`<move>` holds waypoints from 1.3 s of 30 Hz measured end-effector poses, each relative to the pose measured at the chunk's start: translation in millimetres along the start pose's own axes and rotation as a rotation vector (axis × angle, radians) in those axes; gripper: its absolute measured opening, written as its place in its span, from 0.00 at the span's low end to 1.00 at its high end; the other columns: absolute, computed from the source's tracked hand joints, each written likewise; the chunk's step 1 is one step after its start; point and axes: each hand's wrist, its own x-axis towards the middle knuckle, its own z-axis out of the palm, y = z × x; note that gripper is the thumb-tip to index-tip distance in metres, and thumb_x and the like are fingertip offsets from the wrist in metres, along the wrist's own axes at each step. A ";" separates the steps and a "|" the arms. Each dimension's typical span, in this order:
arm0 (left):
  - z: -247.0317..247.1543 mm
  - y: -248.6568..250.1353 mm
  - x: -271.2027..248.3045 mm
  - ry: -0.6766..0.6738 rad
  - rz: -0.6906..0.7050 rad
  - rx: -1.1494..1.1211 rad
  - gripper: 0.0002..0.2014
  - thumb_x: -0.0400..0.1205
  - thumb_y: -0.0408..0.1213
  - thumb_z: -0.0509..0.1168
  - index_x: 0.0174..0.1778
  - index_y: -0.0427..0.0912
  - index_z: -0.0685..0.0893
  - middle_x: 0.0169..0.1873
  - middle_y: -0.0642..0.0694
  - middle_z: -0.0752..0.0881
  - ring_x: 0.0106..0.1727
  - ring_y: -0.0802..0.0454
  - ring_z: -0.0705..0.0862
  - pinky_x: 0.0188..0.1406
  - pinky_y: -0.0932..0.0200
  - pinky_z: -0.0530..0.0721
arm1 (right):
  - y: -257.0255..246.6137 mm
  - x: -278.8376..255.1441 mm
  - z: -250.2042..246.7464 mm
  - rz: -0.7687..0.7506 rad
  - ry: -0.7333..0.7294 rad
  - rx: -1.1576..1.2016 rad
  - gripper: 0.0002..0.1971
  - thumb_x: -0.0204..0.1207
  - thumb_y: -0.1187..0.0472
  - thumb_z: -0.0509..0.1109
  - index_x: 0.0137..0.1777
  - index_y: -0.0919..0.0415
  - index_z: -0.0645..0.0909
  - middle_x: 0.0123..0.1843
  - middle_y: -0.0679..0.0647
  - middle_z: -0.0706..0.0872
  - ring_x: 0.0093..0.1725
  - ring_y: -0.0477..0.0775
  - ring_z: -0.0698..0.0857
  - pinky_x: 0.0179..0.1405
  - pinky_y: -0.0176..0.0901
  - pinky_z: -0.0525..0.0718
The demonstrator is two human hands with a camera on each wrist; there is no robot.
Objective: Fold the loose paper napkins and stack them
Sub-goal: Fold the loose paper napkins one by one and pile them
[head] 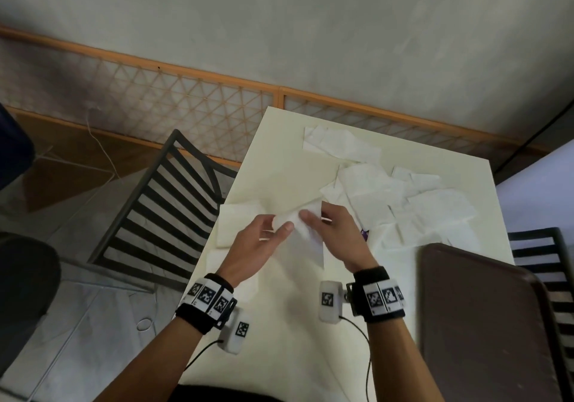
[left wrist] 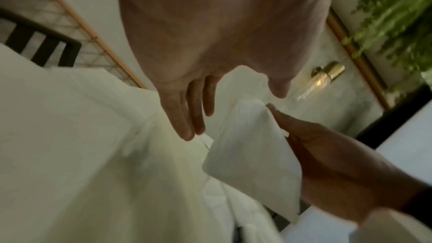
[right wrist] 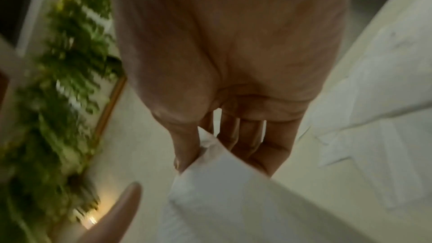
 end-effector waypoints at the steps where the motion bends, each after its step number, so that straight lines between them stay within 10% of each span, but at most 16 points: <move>1: 1.1 7.9 -2.5 -0.032 0.000 -0.075 0.25 0.83 0.67 0.72 0.70 0.56 0.86 0.60 0.55 0.93 0.61 0.61 0.92 0.69 0.50 0.90 | -8.1 -10.0 2.3 -0.003 -0.007 0.106 0.11 0.91 0.51 0.75 0.53 0.57 0.93 0.50 0.52 0.97 0.53 0.54 0.96 0.56 0.53 0.92; 6: -1.3 37.6 -15.5 0.022 0.168 -0.211 0.10 0.88 0.42 0.75 0.61 0.40 0.91 0.53 0.45 0.97 0.57 0.44 0.96 0.63 0.34 0.93 | -26.2 -41.0 1.4 -0.029 0.013 0.343 0.11 0.92 0.57 0.74 0.69 0.56 0.91 0.63 0.55 0.96 0.66 0.62 0.94 0.63 0.67 0.92; 16: -38.4 57.8 -31.8 -0.100 0.446 -0.063 0.12 0.88 0.21 0.70 0.57 0.40 0.95 0.52 0.47 0.97 0.57 0.47 0.95 0.61 0.51 0.92 | -16.8 -49.9 -6.5 -0.213 0.122 0.600 0.10 0.85 0.73 0.76 0.64 0.75 0.92 0.65 0.72 0.93 0.68 0.69 0.91 0.70 0.67 0.86; 25: -39.4 62.9 -45.7 -0.144 0.401 -0.304 0.13 0.92 0.20 0.61 0.57 0.33 0.92 0.47 0.27 0.88 0.50 0.44 0.87 0.51 0.58 0.87 | -26.0 -56.6 -5.6 -0.327 0.055 0.616 0.17 0.80 0.81 0.68 0.44 0.64 0.96 0.68 0.74 0.89 0.66 0.75 0.87 0.59 0.67 0.85; 34: -33.9 64.4 -51.7 -0.115 0.308 -0.396 0.18 0.93 0.22 0.54 0.49 0.34 0.90 0.46 0.39 0.83 0.47 0.43 0.78 0.48 0.55 0.81 | -30.5 -62.2 -2.7 -0.381 0.054 0.548 0.15 0.81 0.71 0.71 0.47 0.58 0.99 0.67 0.63 0.90 0.68 0.68 0.85 0.58 0.58 0.81; 39: -36.3 58.5 -53.2 -0.075 0.384 -0.269 0.14 0.88 0.37 0.59 0.48 0.36 0.89 0.46 0.37 0.85 0.48 0.31 0.79 0.51 0.45 0.79 | -34.7 -64.9 -5.6 -0.352 0.012 0.559 0.23 0.71 0.74 0.55 0.51 0.73 0.93 0.67 0.69 0.89 0.67 0.65 0.83 0.65 0.52 0.79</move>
